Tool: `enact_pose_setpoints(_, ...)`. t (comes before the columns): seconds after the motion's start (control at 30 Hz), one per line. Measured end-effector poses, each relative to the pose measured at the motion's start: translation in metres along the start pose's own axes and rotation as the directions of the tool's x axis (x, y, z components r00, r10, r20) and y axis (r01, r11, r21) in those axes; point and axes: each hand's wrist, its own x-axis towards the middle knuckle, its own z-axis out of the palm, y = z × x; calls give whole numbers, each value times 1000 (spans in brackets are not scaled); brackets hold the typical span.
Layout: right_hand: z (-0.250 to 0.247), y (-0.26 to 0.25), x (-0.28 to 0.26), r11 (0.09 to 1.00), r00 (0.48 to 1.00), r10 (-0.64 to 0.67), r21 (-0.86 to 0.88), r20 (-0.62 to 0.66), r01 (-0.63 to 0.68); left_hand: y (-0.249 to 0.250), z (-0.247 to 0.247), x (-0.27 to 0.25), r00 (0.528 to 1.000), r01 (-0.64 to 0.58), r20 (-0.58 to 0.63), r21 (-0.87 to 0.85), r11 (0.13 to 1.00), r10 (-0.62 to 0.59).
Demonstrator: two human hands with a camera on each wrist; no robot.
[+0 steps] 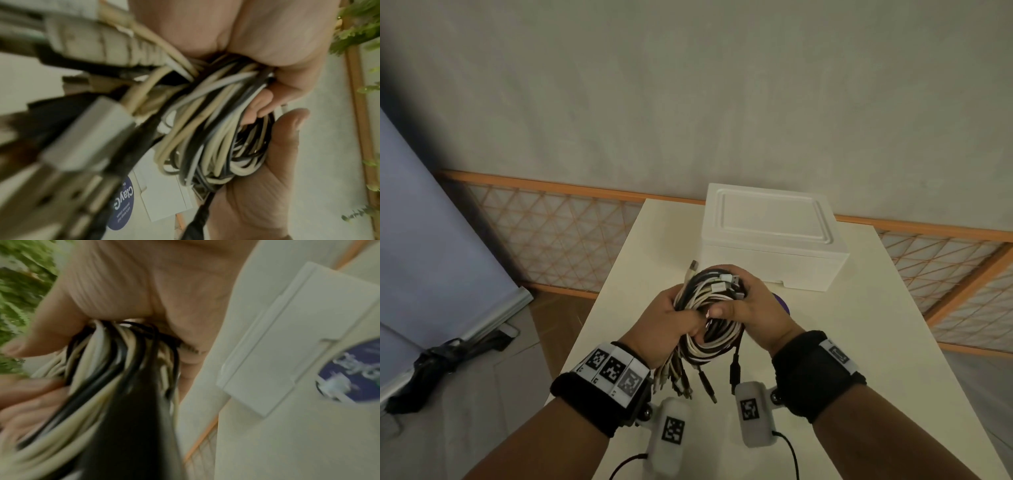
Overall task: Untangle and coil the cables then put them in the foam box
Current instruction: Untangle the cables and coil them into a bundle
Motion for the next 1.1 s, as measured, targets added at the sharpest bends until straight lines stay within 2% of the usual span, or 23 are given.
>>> enact_pose_setpoints(0.07,7,3,-2,996,998,25,88,-62,-19,-3,1,3,1000,24,-7,-48,999,-24)
enact_pose_setpoints(0.2,14,1,-6,1000,982,5,15,-188,-2,-10,4,4,991,110,-59,-126,986,-118)
enact_pose_setpoints(0.27,16,-1,-6,1000,980,5,-17,-197,-9,-11,4,5,989,124,-68,-136,983,-134)
enact_pose_setpoints(0.37,16,-1,-7,996,981,76,-35,-179,-84,-11,5,4,986,132,-82,-137,982,-144)
enact_pose_setpoints(0.43,13,9,-11,985,977,106,-114,-186,-128,-13,5,3,979,142,-116,-201,969,-167)
enact_pose_setpoints(0.5,12,20,-17,969,970,116,-191,-212,-158,-16,4,4,956,148,-186,-366,919,-228)
enact_pose_setpoints(0.6,10,27,-27,978,954,175,-72,-244,-198,-22,-7,10,904,142,-246,-599,788,-350)
enact_pose_setpoints(0.67,10,29,-34,973,959,178,-105,-220,-204,-27,-14,11,883,126,-257,-679,723,-394)
enact_pose_setpoints(0.73,9,33,-40,958,975,139,-226,-175,-177,-32,-17,11,869,128,-257,-708,694,-423)
enact_pose_setpoints(0.8,6,36,-45,884,991,41,-458,-125,-94,-35,-18,11,860,136,-244,-738,661,-449)
enact_pose_setpoints(0.83,4,39,-46,812,995,-31,-583,-96,-31,-35,-18,11,856,140,-230,-757,638,-462)
enact_pose_setpoints(0.87,3,41,-47,707,992,-118,-706,-49,49,-34,-19,11,854,145,-216,-776,614,-474)
enact_pose_setpoints(0.93,4,39,-47,440,956,-284,-877,69,194,-30,-20,10,847,168,-185,-797,580,-498)
enact_pose_setpoints(1.0,4,34,-47,243,899,-410,-931,154,271,-24,-19,8,852,188,-149,-808,558,-503)
enact_pose_setpoints(1.03,2,31,-47,206,876,-449,-933,178,295,-22,-19,7,857,195,-132,-812,550,-498)
enact_pose_setpoints(1.07,0,28,-46,206,867,-459,-927,193,315,-20,-18,6,864,199,-115,-815,543,-490)
enact_pose_setpoints(1.1,-3,27,-45,211,875,-440,-924,202,320,-19,-18,6,870,201,-102,-819,537,-482)
